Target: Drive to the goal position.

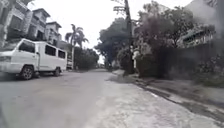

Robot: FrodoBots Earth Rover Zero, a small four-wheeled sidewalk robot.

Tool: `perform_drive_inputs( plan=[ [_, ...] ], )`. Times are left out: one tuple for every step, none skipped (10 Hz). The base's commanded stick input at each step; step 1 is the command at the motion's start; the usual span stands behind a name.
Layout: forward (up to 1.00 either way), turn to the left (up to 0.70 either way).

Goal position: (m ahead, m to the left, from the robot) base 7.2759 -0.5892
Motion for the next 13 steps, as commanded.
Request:
perform_drive_inputs(
  plan=[
    [0.50,0.00],
    [0.50,0.00],
    [0.50,0.00],
    [0.50,0.00],
    [0.50,0.00],
    [0.50,0.00],
    [0.50,0.00],
    [0.50,0.00],
    [0.50,0.00],
    [0.50,0.00],
    [0.50,0.00],
    [0.50,0.00],
    [0.50,0.00]
  ],
)
